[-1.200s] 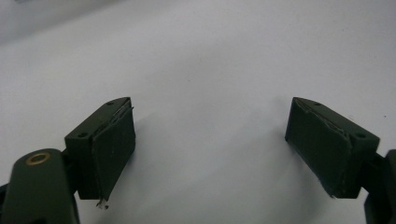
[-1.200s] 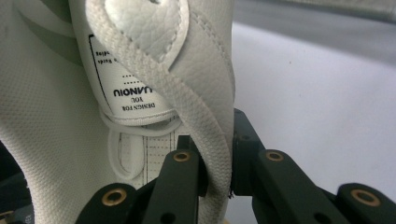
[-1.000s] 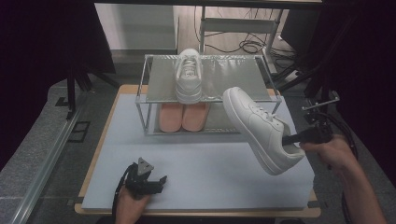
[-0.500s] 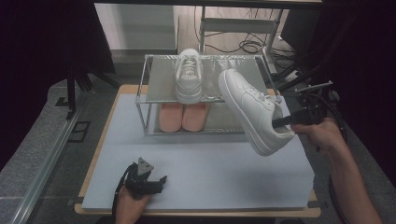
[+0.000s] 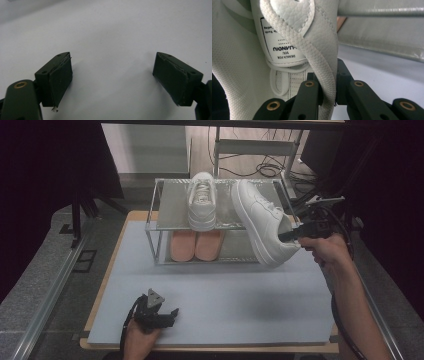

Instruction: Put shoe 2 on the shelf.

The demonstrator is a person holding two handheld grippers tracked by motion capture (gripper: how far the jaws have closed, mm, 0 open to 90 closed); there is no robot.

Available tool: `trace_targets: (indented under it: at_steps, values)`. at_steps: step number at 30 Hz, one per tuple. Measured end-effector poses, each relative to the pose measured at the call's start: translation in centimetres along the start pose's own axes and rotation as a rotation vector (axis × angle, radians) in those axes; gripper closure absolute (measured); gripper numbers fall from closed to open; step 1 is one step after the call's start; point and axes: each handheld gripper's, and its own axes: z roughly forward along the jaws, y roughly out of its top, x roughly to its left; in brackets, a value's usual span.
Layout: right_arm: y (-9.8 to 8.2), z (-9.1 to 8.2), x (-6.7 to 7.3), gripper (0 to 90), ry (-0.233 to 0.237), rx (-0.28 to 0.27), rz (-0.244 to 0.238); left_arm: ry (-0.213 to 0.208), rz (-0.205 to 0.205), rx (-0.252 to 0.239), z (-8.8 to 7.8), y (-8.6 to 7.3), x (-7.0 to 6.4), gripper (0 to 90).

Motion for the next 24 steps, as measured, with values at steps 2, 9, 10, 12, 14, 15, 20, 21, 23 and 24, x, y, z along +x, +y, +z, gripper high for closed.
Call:
trace_targets:
  at_steps: [2,9,10,12,14,15,20,21,23,24]
  values:
    - [0.5,0.2,0.1,83.0,-0.005,-0.010,0.013,0.000,0.000,0.000,0.0,0.0,0.0,15.9]
    - [1.7,1.3,0.1,83.0,0.020,-0.037,0.069,0.000,-0.001,-0.001,0.0,0.0,0.0,15.9]
    - [1.9,1.5,0.1,82.9,0.023,-0.040,0.075,0.000,-0.001,-0.001,0.0,0.0,0.0,15.9]
    - [2.3,1.8,0.1,82.9,0.033,-0.048,0.084,0.000,-0.001,-0.001,0.0,0.0,0.0,15.9]
    - [2.6,2.2,0.2,82.9,0.038,-0.056,0.095,0.000,-0.001,-0.001,0.0,0.0,0.0,15.9]
    - [2.8,2.3,0.3,82.9,0.042,-0.057,0.103,0.000,-0.001,-0.001,0.0,0.0,0.0,15.9]
    - [3.6,3.2,0.8,82.8,0.050,-0.067,0.119,0.001,-0.001,-0.003,0.0,0.0,0.0,15.9]
    - [3.7,3.3,0.8,82.8,0.057,-0.068,0.126,0.000,-0.001,-0.001,0.0,0.0,0.0,16.0]
    - [4.0,3.7,1.0,82.7,0.062,-0.077,0.139,0.000,-0.001,-0.002,0.0,0.0,0.0,16.0]
    - [4.2,3.9,1.1,82.7,0.063,-0.082,0.146,0.001,-0.001,-0.002,0.0,0.0,0.0,16.0]
